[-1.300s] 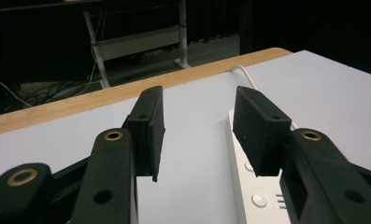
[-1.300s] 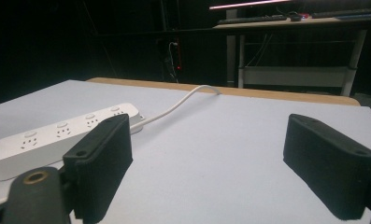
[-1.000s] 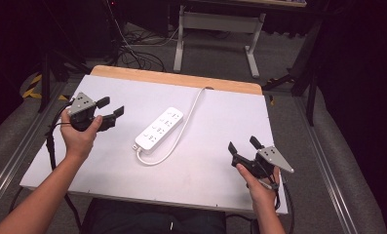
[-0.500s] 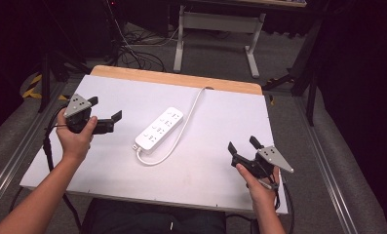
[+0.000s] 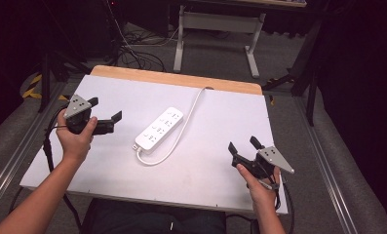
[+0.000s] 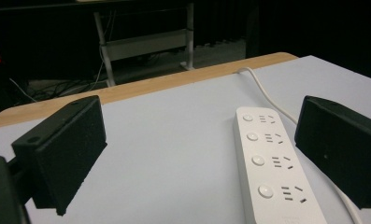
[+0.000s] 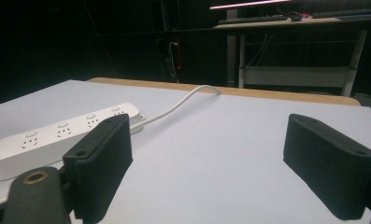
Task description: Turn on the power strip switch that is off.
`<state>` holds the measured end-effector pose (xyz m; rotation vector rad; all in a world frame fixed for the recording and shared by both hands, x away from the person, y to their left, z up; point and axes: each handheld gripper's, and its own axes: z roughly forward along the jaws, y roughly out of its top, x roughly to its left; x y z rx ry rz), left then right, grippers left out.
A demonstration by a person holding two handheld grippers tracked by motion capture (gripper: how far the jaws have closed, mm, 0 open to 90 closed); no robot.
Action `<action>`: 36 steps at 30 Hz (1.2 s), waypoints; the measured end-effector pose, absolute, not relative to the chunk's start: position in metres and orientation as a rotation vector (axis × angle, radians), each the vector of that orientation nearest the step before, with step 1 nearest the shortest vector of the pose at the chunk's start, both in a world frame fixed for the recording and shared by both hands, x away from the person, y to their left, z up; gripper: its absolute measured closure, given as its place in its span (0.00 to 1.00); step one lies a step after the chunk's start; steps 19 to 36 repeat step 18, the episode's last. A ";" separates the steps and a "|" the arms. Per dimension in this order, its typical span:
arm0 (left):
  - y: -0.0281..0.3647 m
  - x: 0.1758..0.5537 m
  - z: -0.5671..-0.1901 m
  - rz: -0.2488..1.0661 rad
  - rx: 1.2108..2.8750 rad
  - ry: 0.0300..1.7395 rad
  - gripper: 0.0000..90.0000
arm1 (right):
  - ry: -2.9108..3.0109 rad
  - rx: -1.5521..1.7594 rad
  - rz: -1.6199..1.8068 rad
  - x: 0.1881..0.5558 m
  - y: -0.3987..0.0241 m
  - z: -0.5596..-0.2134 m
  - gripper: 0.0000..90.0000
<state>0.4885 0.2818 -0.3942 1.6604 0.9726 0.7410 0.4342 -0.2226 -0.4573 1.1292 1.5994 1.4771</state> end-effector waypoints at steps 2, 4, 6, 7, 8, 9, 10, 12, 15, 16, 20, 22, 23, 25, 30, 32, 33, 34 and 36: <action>0.283 0.488 -0.395 0.742 1.661 0.977 0.03 | 1.600 1.130 1.478 0.434 -0.223 -0.457 0.18; 0.287 0.487 -0.395 0.736 1.645 0.989 0.03 | 1.601 1.129 1.476 0.434 -0.222 -0.457 0.18; 0.288 0.487 -0.394 0.730 1.640 0.994 0.03 | 1.601 1.128 1.474 0.434 -0.222 -0.457 0.18; 0.289 0.486 -0.394 0.734 1.633 0.997 0.03 | 1.602 1.126 1.474 0.434 -0.222 -0.457 0.18; 0.290 0.486 -0.394 0.737 1.635 0.998 0.03 | 1.602 1.126 1.475 0.435 -0.222 -0.457 0.18; 0.290 0.486 -0.394 0.740 1.631 1.000 0.03 | 1.602 1.127 1.475 0.435 -0.221 -0.457 0.18; 0.291 0.486 -0.394 0.741 1.630 1.000 0.03 | 1.604 1.127 1.474 0.435 -0.221 -0.457 0.18; 0.291 0.485 -0.395 0.741 1.625 1.004 0.03 | 1.606 1.127 1.475 0.436 -0.221 -0.457 0.18; 0.292 0.485 -0.395 0.743 1.631 1.008 0.03 | 1.606 1.124 1.476 0.436 -0.221 -0.457 0.18; 0.292 0.485 -0.395 0.743 1.631 1.008 0.03 | 1.606 1.124 1.476 0.436 -0.221 -0.457 0.18; 0.292 0.485 -0.396 0.744 1.627 1.009 0.03 | 1.605 1.127 1.478 0.437 -0.221 -0.457 0.18; 0.292 0.485 -0.396 0.744 1.627 1.009 0.03 | 1.605 1.127 1.478 0.437 -0.221 -0.457 0.18; 0.292 0.485 -0.396 0.744 1.627 1.009 0.03 | 1.605 1.127 1.478 0.437 -0.221 -0.457 0.18; 0.292 0.485 -0.396 0.744 1.627 1.009 0.03 | 1.605 1.127 1.478 0.437 -0.221 -0.457 0.18; 0.292 0.485 -0.396 0.744 1.627 1.009 0.03 | 1.605 1.127 1.478 0.437 -0.221 -0.457 0.18; 0.292 0.485 -0.396 0.744 1.627 1.009 0.03 | 1.605 1.127 1.478 0.437 -0.221 -0.457 0.18; 0.292 0.485 -0.396 0.744 1.627 1.009 0.03 | 1.605 1.127 1.478 0.437 -0.221 -0.457 0.18; 0.292 0.485 -0.396 0.744 1.627 1.009 0.03 | 1.605 1.127 1.478 0.437 -0.221 -0.457 0.18; 0.292 0.485 -0.396 0.744 1.627 1.009 0.03 | 1.605 1.127 1.478 0.437 -0.221 -0.457 0.18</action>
